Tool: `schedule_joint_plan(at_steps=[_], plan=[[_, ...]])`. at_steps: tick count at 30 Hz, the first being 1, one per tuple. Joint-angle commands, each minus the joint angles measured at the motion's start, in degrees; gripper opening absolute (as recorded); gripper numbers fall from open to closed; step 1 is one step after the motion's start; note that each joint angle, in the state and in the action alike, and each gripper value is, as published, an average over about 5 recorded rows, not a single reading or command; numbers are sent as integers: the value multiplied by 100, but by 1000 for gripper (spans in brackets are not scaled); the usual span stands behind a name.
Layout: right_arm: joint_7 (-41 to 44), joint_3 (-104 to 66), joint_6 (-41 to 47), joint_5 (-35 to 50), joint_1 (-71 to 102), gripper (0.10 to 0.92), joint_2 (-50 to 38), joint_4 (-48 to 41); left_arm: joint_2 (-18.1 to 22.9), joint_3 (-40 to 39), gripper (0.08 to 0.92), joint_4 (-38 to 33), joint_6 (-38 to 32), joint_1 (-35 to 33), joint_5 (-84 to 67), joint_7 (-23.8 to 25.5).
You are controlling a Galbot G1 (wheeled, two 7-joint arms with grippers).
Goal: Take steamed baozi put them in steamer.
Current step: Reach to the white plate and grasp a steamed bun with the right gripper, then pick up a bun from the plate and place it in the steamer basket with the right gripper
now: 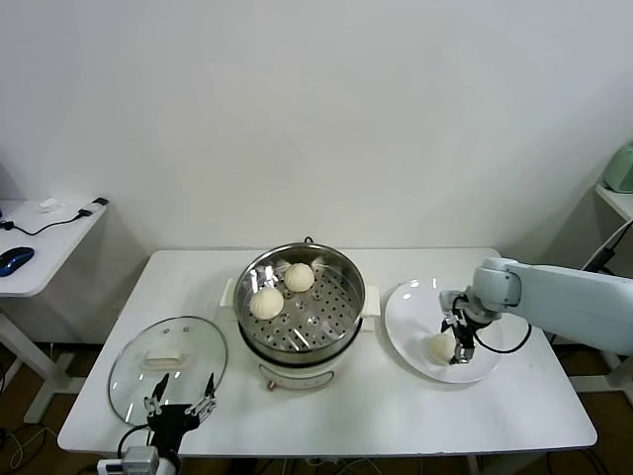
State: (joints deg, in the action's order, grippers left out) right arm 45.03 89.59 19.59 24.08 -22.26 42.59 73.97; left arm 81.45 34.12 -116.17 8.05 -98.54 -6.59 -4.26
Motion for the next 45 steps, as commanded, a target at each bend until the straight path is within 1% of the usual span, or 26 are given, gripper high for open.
schedule_joint_plan(at_steps=[1, 4, 7, 10, 15, 18, 21, 28, 32, 37, 39, 45], plan=[[47, -186, 0, -77, 122, 683, 35, -53, 3, 7, 823, -16, 11, -7, 10, 2], [189, -36, -68, -95, -194, 633, -34, 106, 11, 4, 823, -44, 16, -20, 16, 4], [414, 244, -227, -106, -802, 614, -78, 263, 26, -6, 823, -80, 26, -21, 19, 8], [764, 709, -504, 7, -1819, 611, 44, 327, 30, -18, 823, -99, 32, -8, 19, 12], [1364, 1255, -1343, 323, -3366, 611, 777, 57, 0, -25, 823, -123, 30, 4, 14, 15], [1551, 1024, -1904, 450, -3928, 611, 1334, -101, -28, -22, 823, -135, 28, 4, 3, 15], [1596, 576, -2422, 490, -4188, 611, 1970, -5, -37, -22, 823, -139, 28, 19, -5, 15], [1501, 57, -3257, 299, -3919, 611, 3111, 810, -22, -35, 823, -149, 23, 32, -8, 15], [1477, 5, -3877, -228, -3338, 611, 3437, 1080, -15, -29, 823, -138, 6, 22, -12, 11], [1449, 27, -4512, -1182, -2687, 611, 3598, 1049, -28, -20, 823, -111, -30, -11, -13, 3], [1382, 45, -4587, -1439, -2421, 611, 3630, 1000, -22, -11, 823, -108, -33, -13, -15, 1], [1137, 32, -4550, -1842, -1823, 611, 3709, 752, -8, 0, 823, -111, -32, -28, -16, 0]])
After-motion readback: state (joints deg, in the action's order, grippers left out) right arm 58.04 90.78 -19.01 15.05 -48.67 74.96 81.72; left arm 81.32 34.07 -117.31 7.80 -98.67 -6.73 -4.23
